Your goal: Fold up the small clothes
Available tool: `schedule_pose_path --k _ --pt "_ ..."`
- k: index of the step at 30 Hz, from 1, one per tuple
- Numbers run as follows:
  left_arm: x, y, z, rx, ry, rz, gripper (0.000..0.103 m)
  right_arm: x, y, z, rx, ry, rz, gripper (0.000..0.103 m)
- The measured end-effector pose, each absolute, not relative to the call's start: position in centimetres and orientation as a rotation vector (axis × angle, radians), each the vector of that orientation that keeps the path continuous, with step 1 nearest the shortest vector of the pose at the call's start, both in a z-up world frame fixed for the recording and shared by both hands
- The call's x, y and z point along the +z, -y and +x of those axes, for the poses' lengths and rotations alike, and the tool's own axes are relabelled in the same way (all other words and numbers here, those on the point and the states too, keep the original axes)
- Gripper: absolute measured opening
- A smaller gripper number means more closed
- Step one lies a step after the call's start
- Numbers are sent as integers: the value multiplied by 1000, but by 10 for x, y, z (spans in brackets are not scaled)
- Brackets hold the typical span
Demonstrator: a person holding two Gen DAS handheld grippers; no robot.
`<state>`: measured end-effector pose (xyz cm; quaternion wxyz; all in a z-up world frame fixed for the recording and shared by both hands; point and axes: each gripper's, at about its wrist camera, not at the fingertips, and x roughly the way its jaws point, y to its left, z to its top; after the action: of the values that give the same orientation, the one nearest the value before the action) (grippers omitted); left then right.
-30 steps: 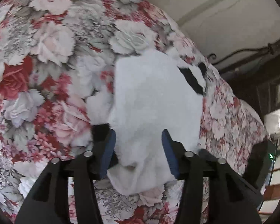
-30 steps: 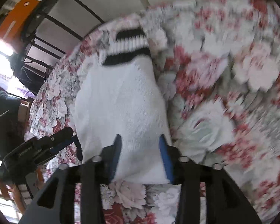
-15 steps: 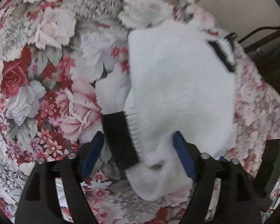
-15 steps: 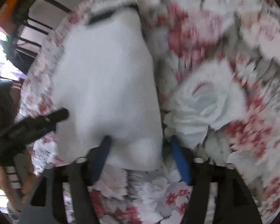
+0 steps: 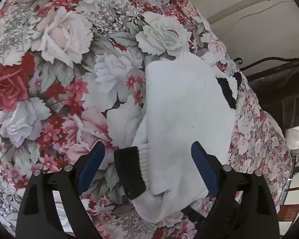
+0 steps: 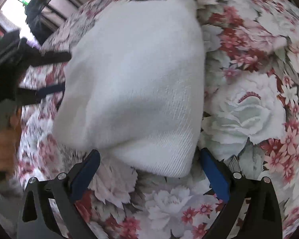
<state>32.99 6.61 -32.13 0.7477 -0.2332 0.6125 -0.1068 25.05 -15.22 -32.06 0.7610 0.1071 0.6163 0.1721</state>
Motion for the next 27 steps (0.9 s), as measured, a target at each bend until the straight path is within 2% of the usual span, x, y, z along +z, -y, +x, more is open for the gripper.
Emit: schedule_pose_path --k 4,5,8,10,12,18,23,27 --pt "-320 -55 333 -280 -1321 -521 89 -321 172 250 455 -1368 349 100" --pt "-319 -53 333 -289 -1317 -520 92 -322 181 248 472 -1358 422 100" --pt "-319 -46 334 -293 -1317 -480 93 -325 220 250 461 -1325 725 99" --pt "-321 -46 335 -290 -1320 -481 93 -318 242 252 449 -1224 868 99" --pt "-326 -48 336 -298 -1326 -510 93 -312 249 256 449 -1165 896 99" --pt "-332 -43 340 -327 -1320 -507 93 -313 243 267 417 -1148 857 99" --pt "-329 -31 340 -346 -1303 -415 93 -301 235 296 433 -1059 844 99" --pt "-343 -23 343 -345 -1342 -354 94 -312 227 313 414 -1065 832 99"
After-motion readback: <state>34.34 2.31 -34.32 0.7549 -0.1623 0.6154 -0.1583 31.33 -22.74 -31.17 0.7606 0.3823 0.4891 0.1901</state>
